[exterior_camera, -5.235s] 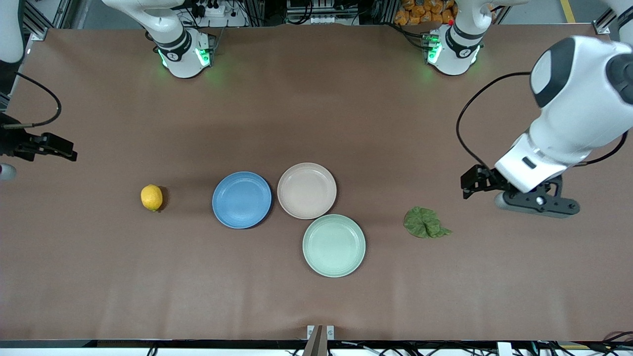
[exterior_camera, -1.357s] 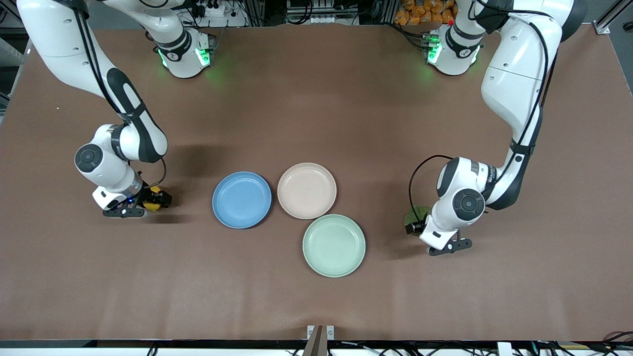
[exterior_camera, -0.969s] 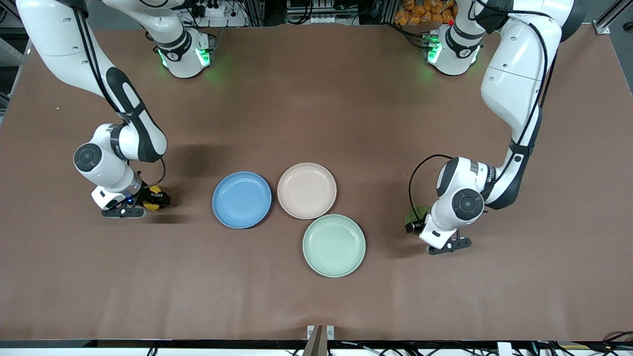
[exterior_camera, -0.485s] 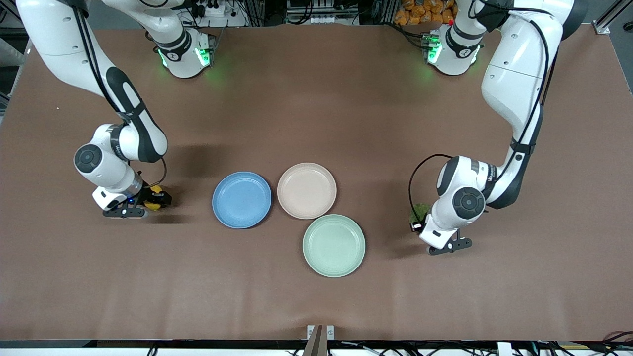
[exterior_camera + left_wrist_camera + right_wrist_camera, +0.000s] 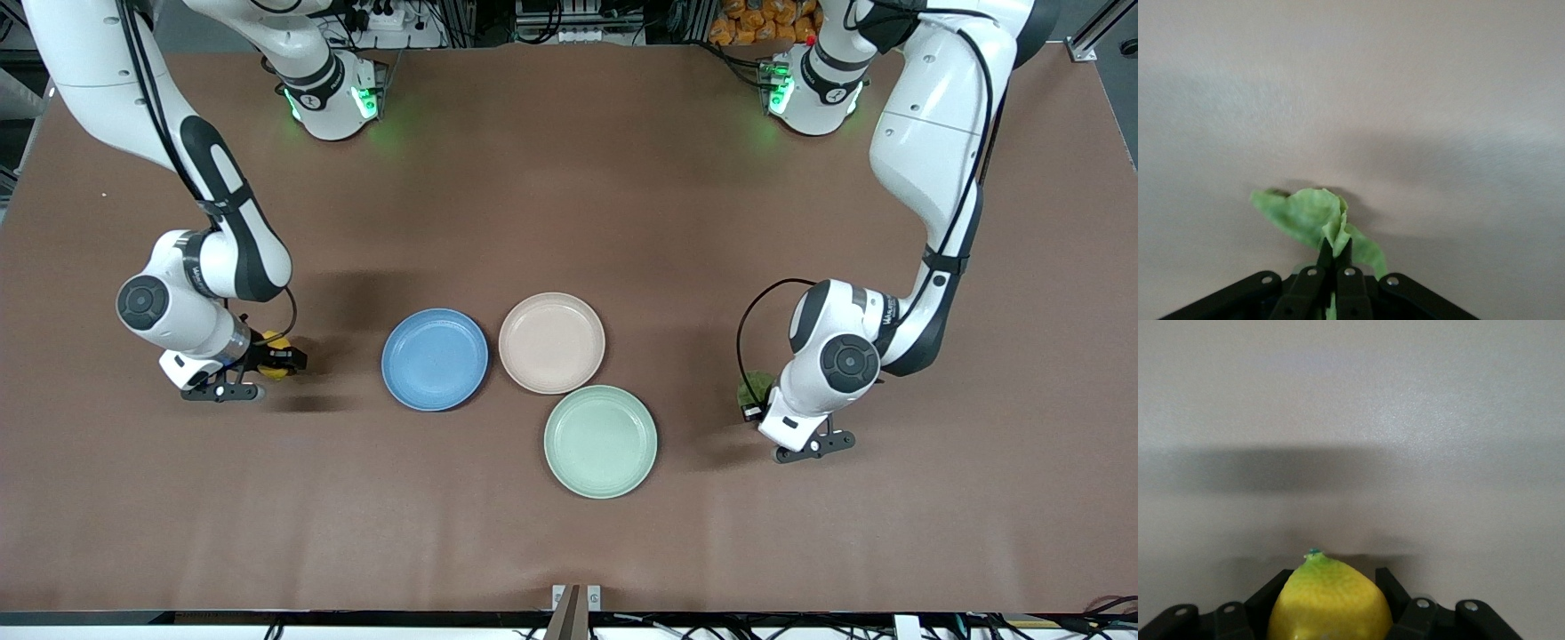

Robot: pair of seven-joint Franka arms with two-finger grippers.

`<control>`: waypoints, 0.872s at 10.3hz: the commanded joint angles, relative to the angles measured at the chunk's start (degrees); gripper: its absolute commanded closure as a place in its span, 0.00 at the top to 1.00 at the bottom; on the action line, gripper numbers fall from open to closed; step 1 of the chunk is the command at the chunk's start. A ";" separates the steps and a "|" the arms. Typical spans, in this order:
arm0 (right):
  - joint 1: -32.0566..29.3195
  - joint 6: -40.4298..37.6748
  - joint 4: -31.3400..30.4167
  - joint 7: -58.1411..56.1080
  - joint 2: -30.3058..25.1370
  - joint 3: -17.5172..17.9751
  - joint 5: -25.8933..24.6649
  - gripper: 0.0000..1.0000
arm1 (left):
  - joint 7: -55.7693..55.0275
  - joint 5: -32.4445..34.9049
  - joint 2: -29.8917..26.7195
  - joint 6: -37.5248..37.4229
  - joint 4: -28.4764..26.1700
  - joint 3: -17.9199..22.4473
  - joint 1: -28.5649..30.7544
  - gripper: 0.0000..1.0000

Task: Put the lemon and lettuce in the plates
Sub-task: 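Carry the lemon over the blue plate while the left gripper carries lettuce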

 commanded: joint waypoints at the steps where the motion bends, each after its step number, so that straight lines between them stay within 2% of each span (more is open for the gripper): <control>1: 0.14 -7.23 4.20 0.65 -1.17 0.97 4.68 0.26 | -3.19 0.75 -5.21 -2.27 -1.29 -0.37 -0.57 0.00; 5: 7.59 -7.69 9.31 9.42 0.32 1.14 5.84 0.26 | -14.06 0.75 -7.33 -3.60 -1.29 -5.81 -1.10 0.00; 9: 13.83 -7.61 13.79 15.66 2.78 1.14 5.84 0.26 | -27.94 0.75 -8.04 -3.60 -0.77 -6.70 -8.90 0.00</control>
